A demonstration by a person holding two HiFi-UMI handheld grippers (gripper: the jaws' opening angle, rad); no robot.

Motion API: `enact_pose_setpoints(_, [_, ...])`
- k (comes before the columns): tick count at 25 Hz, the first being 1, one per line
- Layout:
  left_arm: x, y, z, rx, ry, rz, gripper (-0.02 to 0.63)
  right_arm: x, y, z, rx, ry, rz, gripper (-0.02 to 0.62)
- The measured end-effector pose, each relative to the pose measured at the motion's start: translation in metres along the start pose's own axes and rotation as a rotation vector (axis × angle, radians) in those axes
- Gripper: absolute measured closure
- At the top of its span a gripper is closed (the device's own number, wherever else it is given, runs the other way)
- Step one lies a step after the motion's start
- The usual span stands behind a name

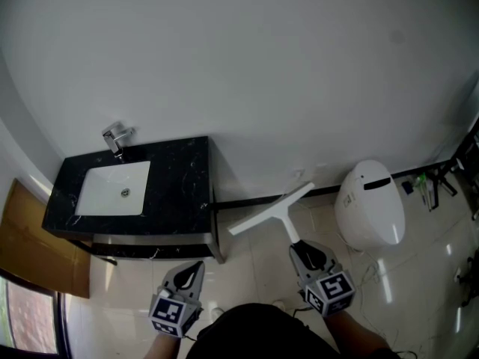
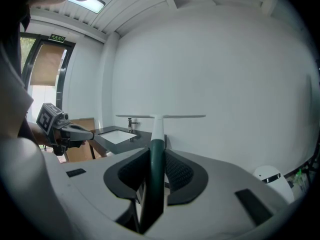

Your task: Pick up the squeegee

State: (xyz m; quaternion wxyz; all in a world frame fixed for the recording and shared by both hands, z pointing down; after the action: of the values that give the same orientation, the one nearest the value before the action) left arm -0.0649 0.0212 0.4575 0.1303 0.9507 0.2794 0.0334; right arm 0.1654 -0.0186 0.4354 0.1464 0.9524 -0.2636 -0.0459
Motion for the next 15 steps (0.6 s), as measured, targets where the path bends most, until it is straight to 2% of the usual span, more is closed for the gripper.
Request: enact_pose_setpoints(15, [0.0089,-0.0038,-0.0006,0.004,0.02,0.004,0.604,0.0028,-0.0092,-0.001,0.013,-0.017,0.002,0.497])
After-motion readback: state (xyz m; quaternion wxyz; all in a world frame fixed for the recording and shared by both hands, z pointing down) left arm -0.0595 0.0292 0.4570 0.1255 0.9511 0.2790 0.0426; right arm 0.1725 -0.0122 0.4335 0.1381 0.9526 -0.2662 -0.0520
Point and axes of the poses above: the fingertips, and each gripper's own axes: y forward along the fingers, x to its right, z out of its top, the point moved 1 cm from there along -y, backward along the fingers, and after that the axes turned 4 degrees about -z, right-handed, at the moved point
